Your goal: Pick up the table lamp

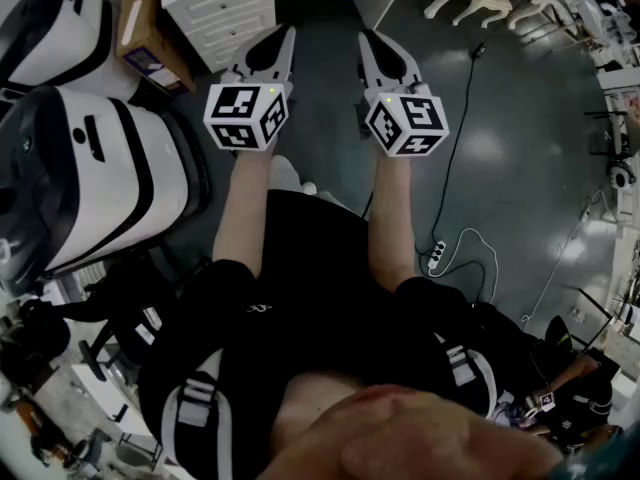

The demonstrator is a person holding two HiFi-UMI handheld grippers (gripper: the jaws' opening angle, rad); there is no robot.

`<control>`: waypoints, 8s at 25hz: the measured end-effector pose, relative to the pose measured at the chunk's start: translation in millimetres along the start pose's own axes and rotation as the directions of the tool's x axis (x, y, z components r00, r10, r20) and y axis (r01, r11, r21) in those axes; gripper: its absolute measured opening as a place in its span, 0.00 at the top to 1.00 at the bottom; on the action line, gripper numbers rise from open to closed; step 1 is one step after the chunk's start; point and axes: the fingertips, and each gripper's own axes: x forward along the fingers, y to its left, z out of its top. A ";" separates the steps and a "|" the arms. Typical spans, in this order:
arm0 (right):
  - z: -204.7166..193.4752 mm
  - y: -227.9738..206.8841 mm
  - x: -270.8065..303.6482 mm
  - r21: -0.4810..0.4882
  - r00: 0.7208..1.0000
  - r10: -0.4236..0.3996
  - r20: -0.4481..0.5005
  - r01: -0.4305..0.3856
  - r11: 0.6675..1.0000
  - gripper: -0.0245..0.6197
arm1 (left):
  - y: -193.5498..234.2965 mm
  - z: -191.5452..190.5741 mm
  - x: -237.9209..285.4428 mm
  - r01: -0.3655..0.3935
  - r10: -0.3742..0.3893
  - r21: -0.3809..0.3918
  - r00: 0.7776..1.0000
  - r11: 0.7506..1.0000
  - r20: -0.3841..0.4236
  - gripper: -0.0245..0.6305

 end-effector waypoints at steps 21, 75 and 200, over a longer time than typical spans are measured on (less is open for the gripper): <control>-9.1 -13.0 72.3 -0.018 1.000 -0.008 -0.013 0.008 1.000 0.91 | 44.1 -1.8 60.4 0.022 -0.022 -0.048 1.000 0.999 0.007 0.95; -37.4 -153.3 353.8 0.042 0.987 -0.140 -0.083 0.143 0.989 0.94 | 239.4 -12.2 291.5 0.059 -0.067 -0.138 0.996 0.989 -0.055 0.95; -93.9 -592.6 699.4 0.119 0.962 -0.240 -0.129 0.256 0.959 0.93 | 384.0 -110.1 870.4 0.232 -0.230 0.001 0.964 0.973 -0.134 0.73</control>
